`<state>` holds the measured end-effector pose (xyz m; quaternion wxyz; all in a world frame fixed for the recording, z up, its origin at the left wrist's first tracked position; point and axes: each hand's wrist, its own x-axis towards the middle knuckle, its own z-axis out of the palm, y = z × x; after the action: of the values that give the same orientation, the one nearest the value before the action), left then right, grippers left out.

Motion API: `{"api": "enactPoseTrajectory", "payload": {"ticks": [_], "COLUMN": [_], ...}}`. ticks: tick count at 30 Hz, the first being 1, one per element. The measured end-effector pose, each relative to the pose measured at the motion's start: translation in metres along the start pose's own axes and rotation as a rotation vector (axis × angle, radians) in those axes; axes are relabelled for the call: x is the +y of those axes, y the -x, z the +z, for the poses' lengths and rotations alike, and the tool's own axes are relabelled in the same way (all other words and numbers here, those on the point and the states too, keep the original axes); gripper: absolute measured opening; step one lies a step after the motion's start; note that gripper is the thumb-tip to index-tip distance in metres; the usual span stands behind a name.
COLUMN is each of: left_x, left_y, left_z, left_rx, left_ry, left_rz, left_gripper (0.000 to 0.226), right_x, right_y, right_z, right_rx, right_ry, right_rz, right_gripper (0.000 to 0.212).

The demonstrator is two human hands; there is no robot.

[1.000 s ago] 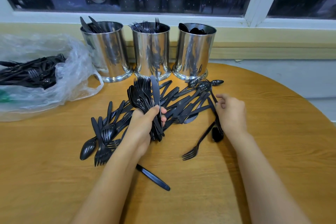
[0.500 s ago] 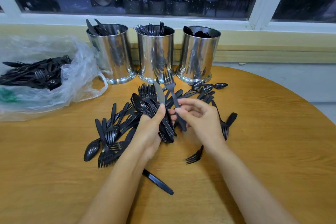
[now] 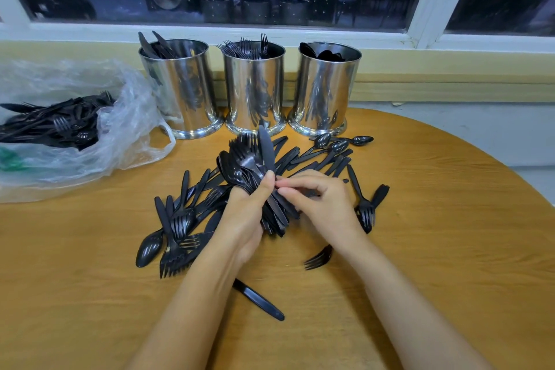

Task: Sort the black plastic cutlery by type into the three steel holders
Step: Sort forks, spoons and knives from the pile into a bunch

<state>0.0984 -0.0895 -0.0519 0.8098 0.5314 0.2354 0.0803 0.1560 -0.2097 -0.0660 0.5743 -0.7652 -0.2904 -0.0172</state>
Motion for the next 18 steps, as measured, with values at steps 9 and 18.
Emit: {"api": "enactPoseTrajectory", "payload": {"ticks": [9,18], "left_x": [0.001,0.0], "left_y": [-0.006,-0.005], "left_z": [-0.01,-0.008], "left_rx": [0.0,-0.021], "left_ry": [-0.031,-0.037], "left_rz": [0.079,0.075], "left_gripper": [0.027,0.032], "right_x": [0.036,0.041], "right_y": [-0.018,-0.023], "right_z": [-0.065,-0.058], "right_rx": [0.249,0.165], "right_ry": [0.66,0.87], "right_rz": [0.279,0.433], "right_gripper": [0.03,0.034]}}
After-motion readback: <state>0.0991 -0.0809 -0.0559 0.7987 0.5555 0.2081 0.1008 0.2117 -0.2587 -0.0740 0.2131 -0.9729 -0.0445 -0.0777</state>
